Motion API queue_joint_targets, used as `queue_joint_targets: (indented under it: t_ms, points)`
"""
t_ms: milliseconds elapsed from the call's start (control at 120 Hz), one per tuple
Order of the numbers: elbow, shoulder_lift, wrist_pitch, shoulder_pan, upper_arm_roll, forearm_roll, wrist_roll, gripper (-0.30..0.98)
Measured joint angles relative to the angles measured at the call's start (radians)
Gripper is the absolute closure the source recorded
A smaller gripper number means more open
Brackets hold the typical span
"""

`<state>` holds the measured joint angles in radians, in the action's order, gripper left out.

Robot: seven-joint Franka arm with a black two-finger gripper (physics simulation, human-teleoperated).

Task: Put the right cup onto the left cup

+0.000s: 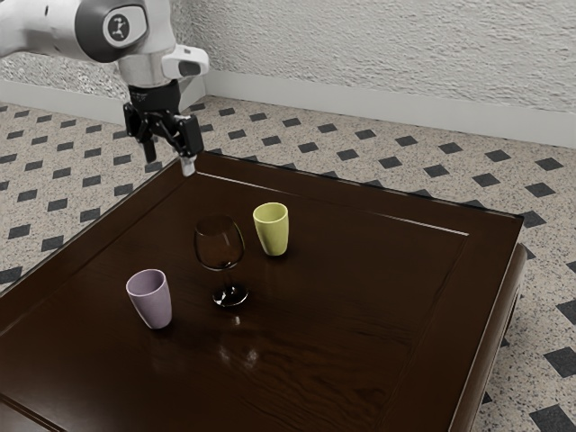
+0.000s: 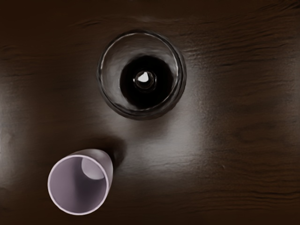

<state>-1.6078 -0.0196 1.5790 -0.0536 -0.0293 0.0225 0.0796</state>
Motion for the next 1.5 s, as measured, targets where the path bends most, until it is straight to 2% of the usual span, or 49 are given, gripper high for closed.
queue_joint_targets:
  t_ms: [158, 558, 817, 1108, 1200, 1375, 1500]
  points:
    - [0.01, -0.027, 0.032, 0.005, -0.002, -0.001, 0.009, 0.0]
    - [0.228, -0.401, 0.135, -0.031, 0.0, -0.053, 0.031, 0.0]
    - [0.468, -0.674, 0.182, -0.04, 0.012, -0.094, 0.082, 0.03]
    - [0.672, -0.86, 0.203, 0.002, 0.036, -0.092, 0.168, 0.06]
    - [0.687, -0.89, 0.221, 0.022, 0.078, -0.056, 0.197, 0.08]
    - [0.69, -0.918, 0.265, 0.065, 0.179, 0.069, 0.243, 0.1]
    - [0.69, -0.923, 0.283, 0.073, 0.189, 0.107, 0.267, 0.24]
